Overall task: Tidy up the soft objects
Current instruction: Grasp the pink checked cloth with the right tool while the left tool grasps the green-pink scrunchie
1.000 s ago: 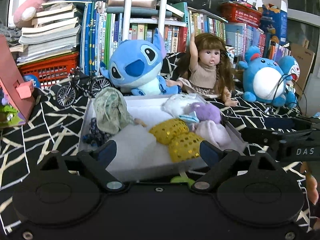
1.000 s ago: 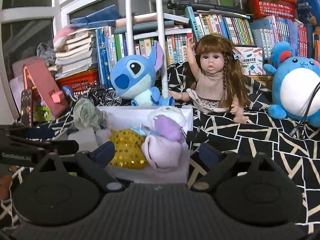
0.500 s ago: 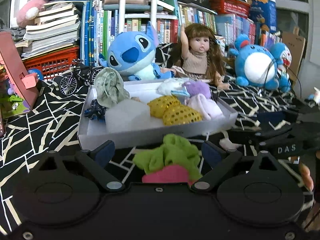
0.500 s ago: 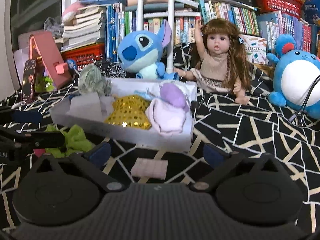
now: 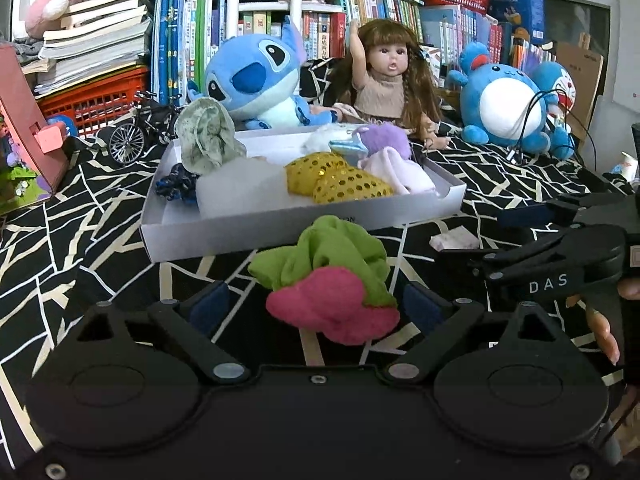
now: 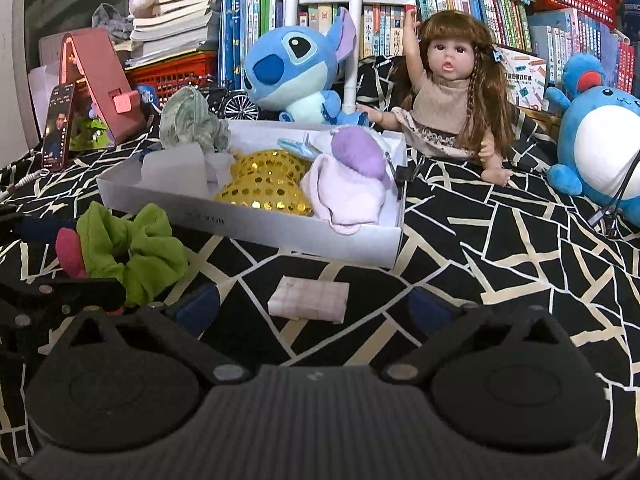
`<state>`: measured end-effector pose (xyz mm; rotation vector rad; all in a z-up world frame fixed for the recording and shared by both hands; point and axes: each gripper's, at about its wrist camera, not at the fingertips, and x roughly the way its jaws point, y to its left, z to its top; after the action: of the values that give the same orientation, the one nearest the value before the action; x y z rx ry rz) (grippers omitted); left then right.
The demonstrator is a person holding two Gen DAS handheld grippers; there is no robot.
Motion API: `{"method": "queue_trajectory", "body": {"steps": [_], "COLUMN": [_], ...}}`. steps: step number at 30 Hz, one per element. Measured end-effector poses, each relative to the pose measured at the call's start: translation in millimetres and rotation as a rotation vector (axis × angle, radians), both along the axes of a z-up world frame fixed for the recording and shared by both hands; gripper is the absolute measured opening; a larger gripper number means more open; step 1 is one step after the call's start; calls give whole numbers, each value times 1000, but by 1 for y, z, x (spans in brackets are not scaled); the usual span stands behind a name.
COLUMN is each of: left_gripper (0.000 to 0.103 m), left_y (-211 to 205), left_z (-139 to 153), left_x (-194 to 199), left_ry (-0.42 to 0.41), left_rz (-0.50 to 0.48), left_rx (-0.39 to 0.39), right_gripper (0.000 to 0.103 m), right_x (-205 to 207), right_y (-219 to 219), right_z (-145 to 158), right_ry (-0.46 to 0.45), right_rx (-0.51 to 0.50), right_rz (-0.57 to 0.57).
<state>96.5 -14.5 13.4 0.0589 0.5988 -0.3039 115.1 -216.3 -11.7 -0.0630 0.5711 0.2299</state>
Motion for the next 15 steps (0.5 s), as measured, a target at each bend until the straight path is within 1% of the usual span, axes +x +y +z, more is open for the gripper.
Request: {"method": "queue_trajectory", "body": {"steps": [8,11,13,15], "left_gripper": [92,88,83,81], "left_y": [-4,-5,-5,-4], "left_z": [-6,-7,-8,-9], "left_x": [1,2,3,5], "left_ry": [9,11,19,35], "left_rz": [-13,-14,-15,-17], "left_rx": [0,3,-2,-13], "right_gripper": [103,103,103,103], "right_x": [4,5,6,6], "right_y": [2,3,4,4], "right_z": [-3,-3,-3,-3], "right_ry": [20,23,23,25], "right_rx": [-21,-29,-35,-40], "right_rz": [-3,-6,-5,-4]}}
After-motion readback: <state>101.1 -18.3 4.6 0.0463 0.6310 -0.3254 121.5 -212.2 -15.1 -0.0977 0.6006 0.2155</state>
